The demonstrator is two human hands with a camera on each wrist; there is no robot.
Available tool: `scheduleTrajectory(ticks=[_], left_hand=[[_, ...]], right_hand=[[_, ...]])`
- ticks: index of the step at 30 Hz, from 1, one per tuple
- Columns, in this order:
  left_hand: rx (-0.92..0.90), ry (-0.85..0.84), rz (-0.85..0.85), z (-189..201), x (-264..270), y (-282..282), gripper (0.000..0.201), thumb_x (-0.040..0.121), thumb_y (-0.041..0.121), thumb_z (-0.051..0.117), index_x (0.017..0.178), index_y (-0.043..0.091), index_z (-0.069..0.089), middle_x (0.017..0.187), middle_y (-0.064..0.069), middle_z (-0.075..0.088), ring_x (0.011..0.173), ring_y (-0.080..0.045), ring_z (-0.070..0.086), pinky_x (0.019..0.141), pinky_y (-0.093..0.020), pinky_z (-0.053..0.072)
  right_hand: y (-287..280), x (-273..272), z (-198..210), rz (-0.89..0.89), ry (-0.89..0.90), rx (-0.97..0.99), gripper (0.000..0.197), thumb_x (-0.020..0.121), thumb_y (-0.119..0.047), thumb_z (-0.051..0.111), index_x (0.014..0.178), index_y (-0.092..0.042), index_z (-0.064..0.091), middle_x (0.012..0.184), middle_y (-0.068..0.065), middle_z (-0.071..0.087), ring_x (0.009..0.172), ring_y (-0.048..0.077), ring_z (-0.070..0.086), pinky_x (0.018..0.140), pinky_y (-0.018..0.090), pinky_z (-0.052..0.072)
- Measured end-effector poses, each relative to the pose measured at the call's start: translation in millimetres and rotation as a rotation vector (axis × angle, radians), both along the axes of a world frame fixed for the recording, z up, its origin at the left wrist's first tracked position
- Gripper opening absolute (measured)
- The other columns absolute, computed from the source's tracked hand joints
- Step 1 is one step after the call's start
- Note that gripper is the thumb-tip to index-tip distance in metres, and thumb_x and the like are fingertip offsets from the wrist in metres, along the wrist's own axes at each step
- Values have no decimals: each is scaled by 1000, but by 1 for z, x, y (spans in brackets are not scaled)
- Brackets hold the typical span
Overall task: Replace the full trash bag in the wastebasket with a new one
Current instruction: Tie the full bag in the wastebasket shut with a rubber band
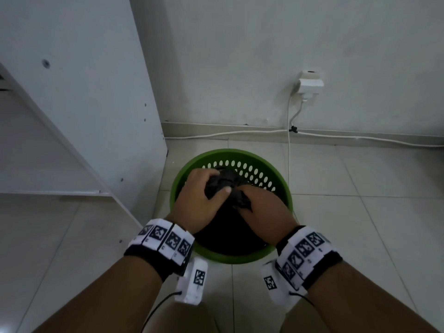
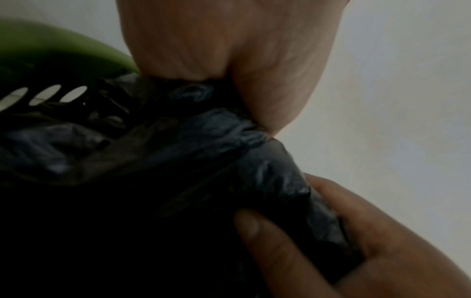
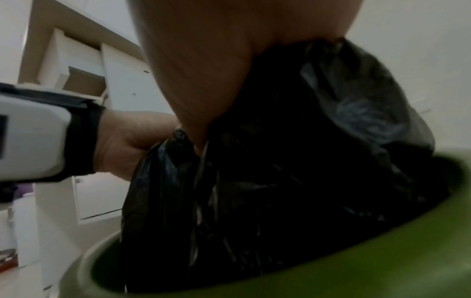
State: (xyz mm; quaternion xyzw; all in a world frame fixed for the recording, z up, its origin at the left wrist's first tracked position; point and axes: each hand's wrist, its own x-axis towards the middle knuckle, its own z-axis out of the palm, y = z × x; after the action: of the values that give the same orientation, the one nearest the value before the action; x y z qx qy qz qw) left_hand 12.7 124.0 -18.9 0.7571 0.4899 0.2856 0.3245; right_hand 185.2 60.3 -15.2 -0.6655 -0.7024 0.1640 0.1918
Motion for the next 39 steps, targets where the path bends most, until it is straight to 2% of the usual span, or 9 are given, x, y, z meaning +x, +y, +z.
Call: scheduleTrajectory(ticks=[4,9,12,20,23,25,29,33,39], left_hand=[[172,212,-126,-10,-12,-5,38,91,54,51,105,25,70,97,6,70,90,-15,61,80,-35,50],[35,217,-111,-11,-4,-4,23,97,38,57,96,19,70,89,3,70,83,-14,64,72,-29,49],[-21,220,-13,-12,-1,-2,26,97,38,56,90,17,69,84,2,69,79,-16,64,71,-32,52],[-142,218,57,6,6,-8,49,96,44,54,67,5,62,66,-9,64,64,-22,62,65,-38,51],[-443,-54,95,16,5,-9,58,98,50,45,65,6,66,72,-13,70,72,-27,67,77,-40,52],[-607,-195,134,22,3,-10,56,98,54,43,75,13,72,87,-12,74,87,-28,69,91,-43,53],[-608,-163,14,31,-3,-12,43,102,52,37,80,28,66,95,3,71,95,-16,66,94,-37,51],[-202,139,-209,33,-8,-18,59,102,55,30,79,17,69,84,0,69,80,-11,63,81,-34,50],[134,120,-142,15,-29,-11,52,94,59,31,108,24,67,102,8,56,100,-11,49,89,-29,42]], right_hand=[[6,-4,-6,-137,90,5,31,91,-46,53,112,-28,65,104,-10,71,96,12,66,93,39,49],[-2,-13,2,-393,-254,33,34,83,-62,51,97,-36,68,88,-12,68,97,16,59,96,41,30],[-8,-15,9,-452,-382,-100,43,86,-62,42,106,-30,62,103,-2,62,103,24,56,92,46,38],[7,-10,8,-518,368,-255,15,94,-20,50,98,-10,61,89,6,67,71,15,61,54,23,45],[16,-21,-2,-496,630,-306,55,69,-42,68,119,-23,53,116,8,61,92,19,67,75,33,59],[15,-29,-2,-327,454,-310,94,58,-52,76,139,-26,36,135,0,40,118,15,49,99,34,47],[18,-40,-5,-123,207,-292,133,58,-55,84,155,-25,-3,160,2,5,145,21,20,115,38,28],[28,-45,-11,-52,-6,-241,87,87,-48,60,156,-19,15,158,4,17,141,25,30,112,37,34],[32,-36,-16,-62,39,-205,58,77,-59,62,124,-29,46,113,-3,61,99,19,63,83,37,55]])
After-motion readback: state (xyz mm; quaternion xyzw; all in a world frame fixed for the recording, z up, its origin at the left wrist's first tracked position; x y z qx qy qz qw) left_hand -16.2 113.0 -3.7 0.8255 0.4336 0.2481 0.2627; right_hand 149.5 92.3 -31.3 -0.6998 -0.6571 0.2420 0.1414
